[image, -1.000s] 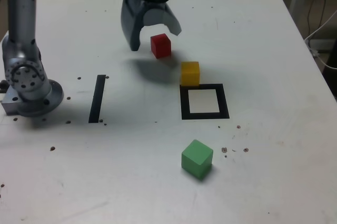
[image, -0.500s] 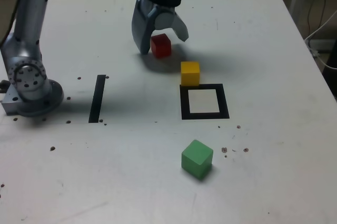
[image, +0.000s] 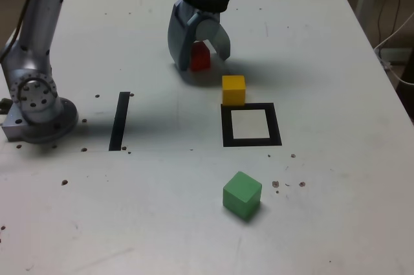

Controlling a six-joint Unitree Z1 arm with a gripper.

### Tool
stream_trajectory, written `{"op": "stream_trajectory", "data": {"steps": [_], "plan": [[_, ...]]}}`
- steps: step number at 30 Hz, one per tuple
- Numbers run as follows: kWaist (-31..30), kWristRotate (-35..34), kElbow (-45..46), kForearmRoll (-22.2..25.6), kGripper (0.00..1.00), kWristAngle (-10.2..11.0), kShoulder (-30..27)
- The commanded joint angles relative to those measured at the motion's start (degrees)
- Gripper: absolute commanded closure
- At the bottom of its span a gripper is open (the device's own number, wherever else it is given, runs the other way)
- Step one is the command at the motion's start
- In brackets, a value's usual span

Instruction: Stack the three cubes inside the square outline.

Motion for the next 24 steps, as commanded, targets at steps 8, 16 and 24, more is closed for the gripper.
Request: {"op": "stream_trajectory", "data": {"steps": [8,16,24], "plan": [[0.1,0.4,0.0,-0.1,0.79,-0.5,0.2],[0.1,0.7,0.0,-0.2,0.79,-0.6,0.3],[-0.8,0.9,-1.5,1.2,0.79,-0.6,-0.7]]}}
